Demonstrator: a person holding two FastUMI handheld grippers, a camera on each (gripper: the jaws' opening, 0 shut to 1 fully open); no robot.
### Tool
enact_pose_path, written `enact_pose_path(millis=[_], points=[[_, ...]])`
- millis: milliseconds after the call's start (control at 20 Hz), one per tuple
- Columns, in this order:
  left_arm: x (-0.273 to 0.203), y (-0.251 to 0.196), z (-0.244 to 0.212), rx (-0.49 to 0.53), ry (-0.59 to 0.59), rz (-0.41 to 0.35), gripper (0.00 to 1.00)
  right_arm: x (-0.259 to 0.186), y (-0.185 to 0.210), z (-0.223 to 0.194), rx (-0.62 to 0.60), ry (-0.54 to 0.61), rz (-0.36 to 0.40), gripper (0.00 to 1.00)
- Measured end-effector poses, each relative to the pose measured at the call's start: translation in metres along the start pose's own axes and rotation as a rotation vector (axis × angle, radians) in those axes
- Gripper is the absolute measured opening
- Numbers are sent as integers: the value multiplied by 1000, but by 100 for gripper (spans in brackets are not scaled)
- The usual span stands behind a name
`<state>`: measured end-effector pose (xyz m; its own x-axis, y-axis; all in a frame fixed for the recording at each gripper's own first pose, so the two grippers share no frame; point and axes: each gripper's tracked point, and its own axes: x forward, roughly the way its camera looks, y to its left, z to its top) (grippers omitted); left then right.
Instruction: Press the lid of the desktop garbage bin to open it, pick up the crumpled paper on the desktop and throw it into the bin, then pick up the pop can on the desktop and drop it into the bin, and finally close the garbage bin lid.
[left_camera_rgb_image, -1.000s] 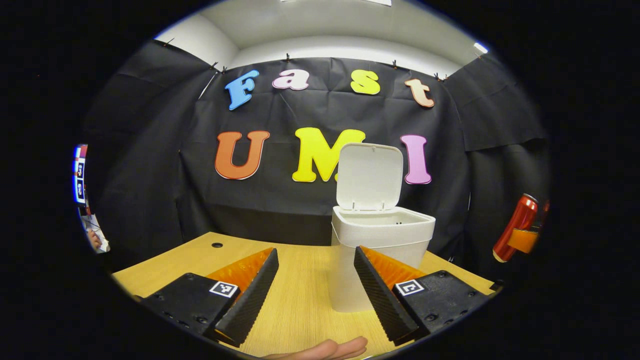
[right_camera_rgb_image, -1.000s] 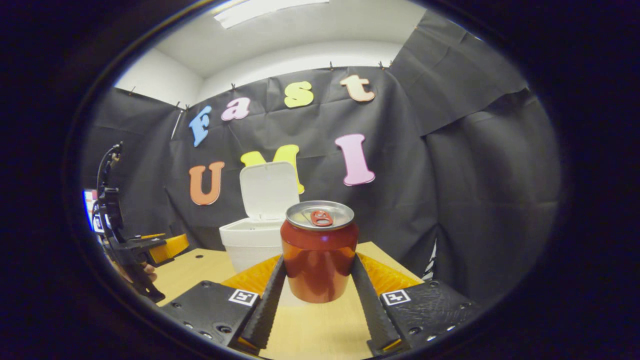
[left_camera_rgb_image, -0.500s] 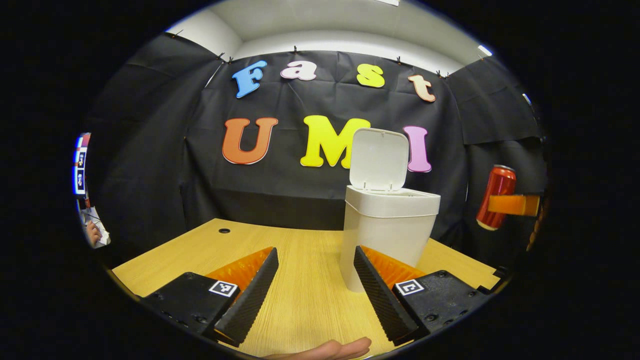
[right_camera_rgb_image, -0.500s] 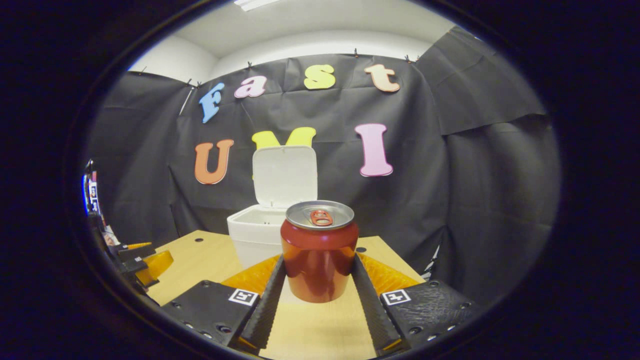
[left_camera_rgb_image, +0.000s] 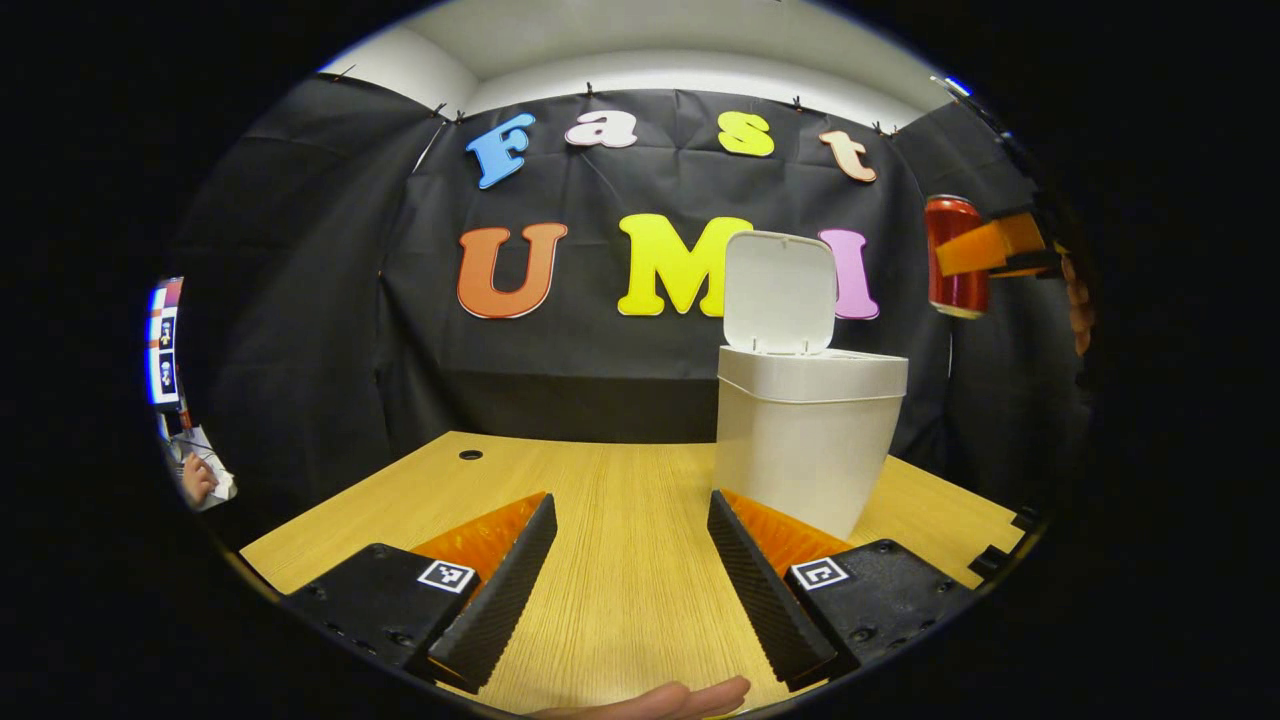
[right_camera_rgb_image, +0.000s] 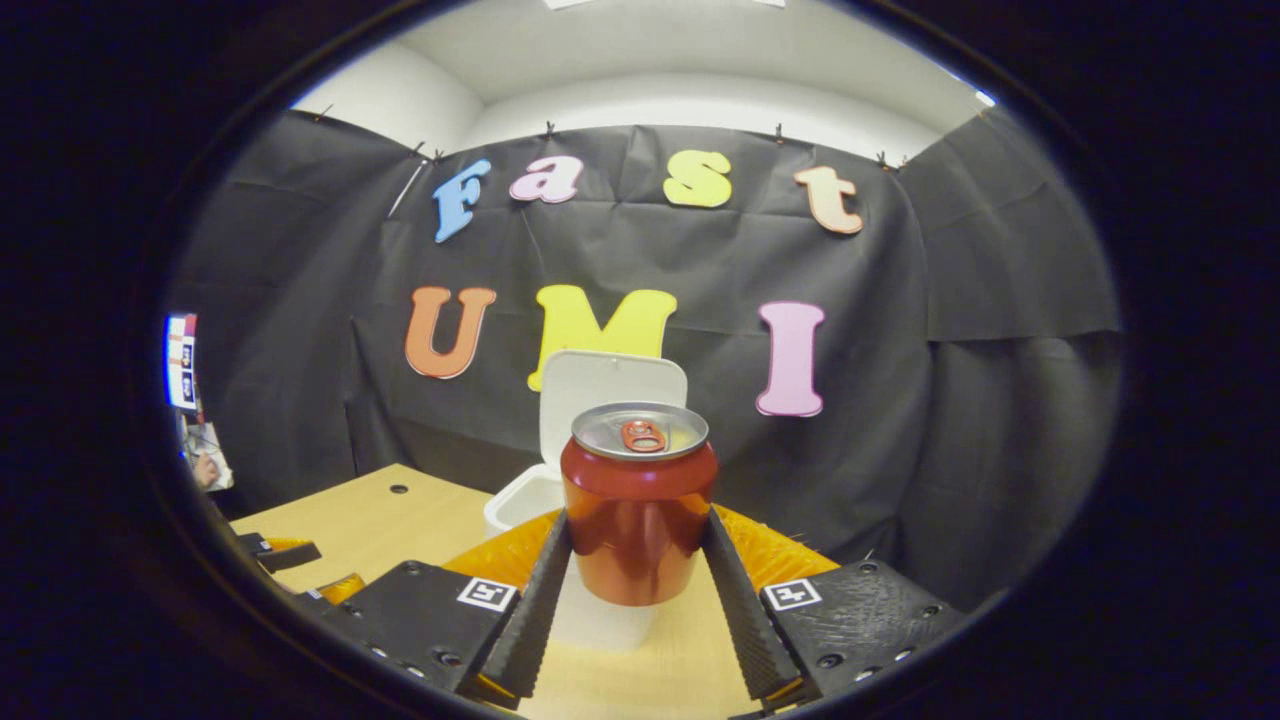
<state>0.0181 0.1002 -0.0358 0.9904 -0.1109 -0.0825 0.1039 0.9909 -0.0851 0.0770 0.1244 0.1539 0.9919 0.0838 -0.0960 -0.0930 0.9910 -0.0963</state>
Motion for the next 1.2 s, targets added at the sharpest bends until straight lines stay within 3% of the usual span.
enact_pose_path(millis=[450, 600, 800, 950, 1100, 1200], points=[[-1, -7, -3, -5, 2, -30, 99, 75, 35, 14, -25, 85, 5, 74], [-2, 1, -4, -21, 0, -18, 99, 118, 45, 3, 19, 140, 62, 76], [1, -3, -10, -19, 17, -21, 99, 163, 35, -6, 17, 162, 38, 75], [3, -7, -16, -1, 31, -27, 99, 179, 33, -9, 78, 172, 25, 76], [4, -5, -19, 6, 43, -32, 99, 188, 27, -9, 52, 167, -25, 75], [4, 10, -20, 12, 52, 12, 99, 189, 31, -13, 60, 179, -13, 75]])
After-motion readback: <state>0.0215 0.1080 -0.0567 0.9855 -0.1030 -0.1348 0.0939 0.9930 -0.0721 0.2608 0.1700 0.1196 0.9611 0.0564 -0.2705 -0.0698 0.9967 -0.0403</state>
